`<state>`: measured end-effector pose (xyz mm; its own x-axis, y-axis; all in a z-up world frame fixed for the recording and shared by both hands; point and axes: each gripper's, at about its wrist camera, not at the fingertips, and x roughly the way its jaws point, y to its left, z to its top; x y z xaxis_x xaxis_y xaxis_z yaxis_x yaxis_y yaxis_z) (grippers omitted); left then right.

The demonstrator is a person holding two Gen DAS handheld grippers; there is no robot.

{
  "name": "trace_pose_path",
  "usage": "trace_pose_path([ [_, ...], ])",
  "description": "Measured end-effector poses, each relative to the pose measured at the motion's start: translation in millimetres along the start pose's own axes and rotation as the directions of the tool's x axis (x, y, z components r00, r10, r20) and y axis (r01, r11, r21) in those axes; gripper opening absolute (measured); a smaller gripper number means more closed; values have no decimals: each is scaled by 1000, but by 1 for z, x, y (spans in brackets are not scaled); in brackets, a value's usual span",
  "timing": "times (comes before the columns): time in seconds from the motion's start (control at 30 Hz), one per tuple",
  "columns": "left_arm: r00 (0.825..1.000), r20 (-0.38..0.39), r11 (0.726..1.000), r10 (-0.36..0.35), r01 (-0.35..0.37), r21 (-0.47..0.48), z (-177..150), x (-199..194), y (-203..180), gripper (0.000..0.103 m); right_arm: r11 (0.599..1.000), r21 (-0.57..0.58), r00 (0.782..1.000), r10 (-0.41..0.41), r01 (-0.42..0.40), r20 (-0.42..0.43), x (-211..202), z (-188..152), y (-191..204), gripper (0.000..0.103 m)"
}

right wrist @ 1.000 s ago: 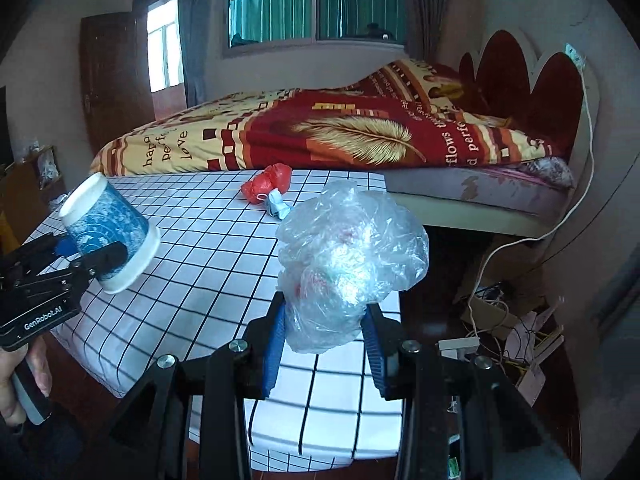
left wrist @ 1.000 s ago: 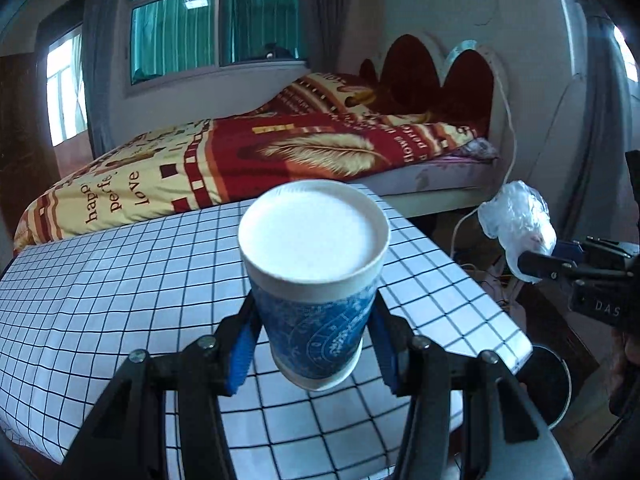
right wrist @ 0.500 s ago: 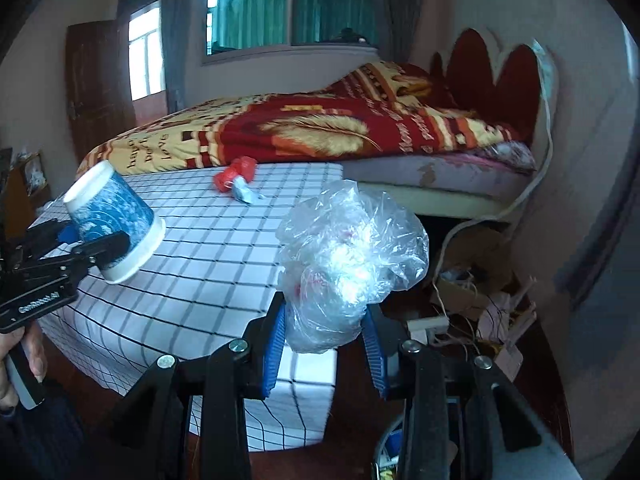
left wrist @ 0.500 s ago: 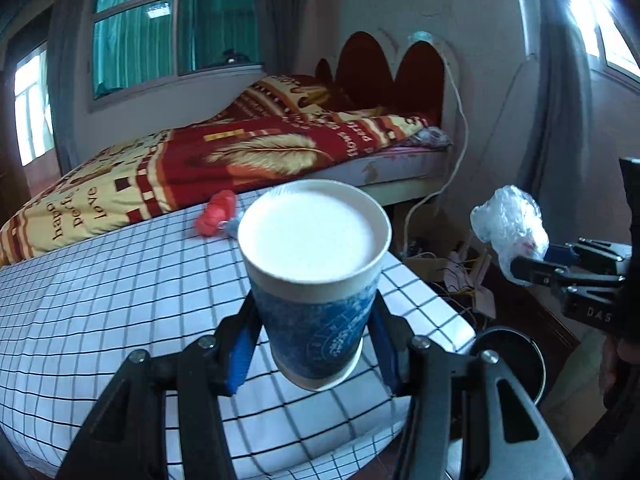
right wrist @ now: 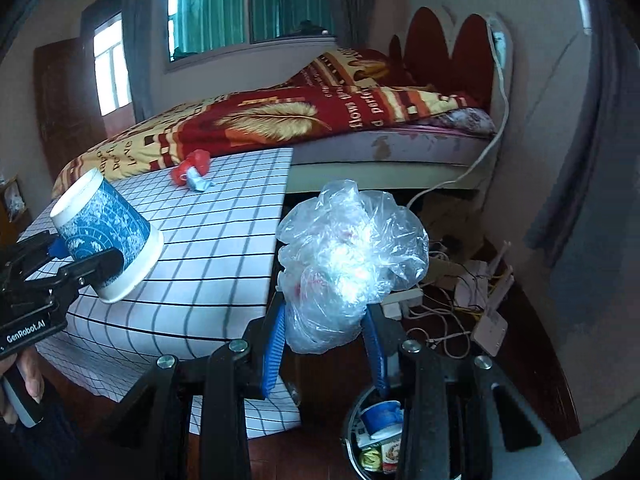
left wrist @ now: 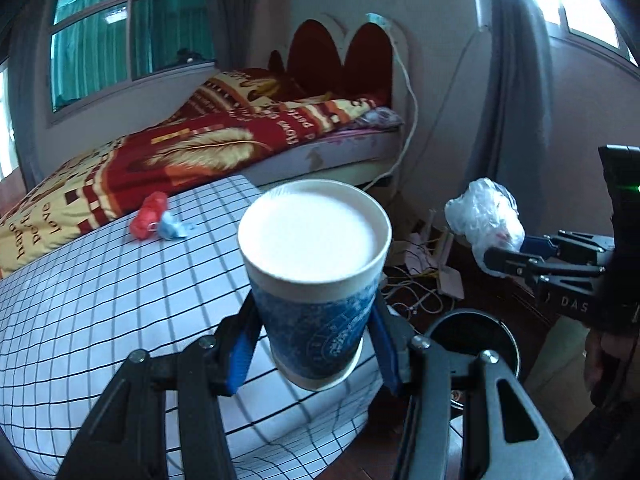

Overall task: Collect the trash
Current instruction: 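Carry the clear bag and blue-white cup over the black bin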

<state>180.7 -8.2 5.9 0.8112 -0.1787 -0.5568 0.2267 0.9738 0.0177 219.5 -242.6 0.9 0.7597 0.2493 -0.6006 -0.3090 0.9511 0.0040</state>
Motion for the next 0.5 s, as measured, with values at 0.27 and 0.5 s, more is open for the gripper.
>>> trace_pose_path([
  [0.27,998,-21,997,-62,63,41,0,11,-34,53,998,40,998,-51,51,-22,-7,-16,-32,39],
  [0.5,993,-45,991,-113,116,74,-2,23,-63,53,993,74,995,-86,89,-44,-9,-28,-58,39],
])
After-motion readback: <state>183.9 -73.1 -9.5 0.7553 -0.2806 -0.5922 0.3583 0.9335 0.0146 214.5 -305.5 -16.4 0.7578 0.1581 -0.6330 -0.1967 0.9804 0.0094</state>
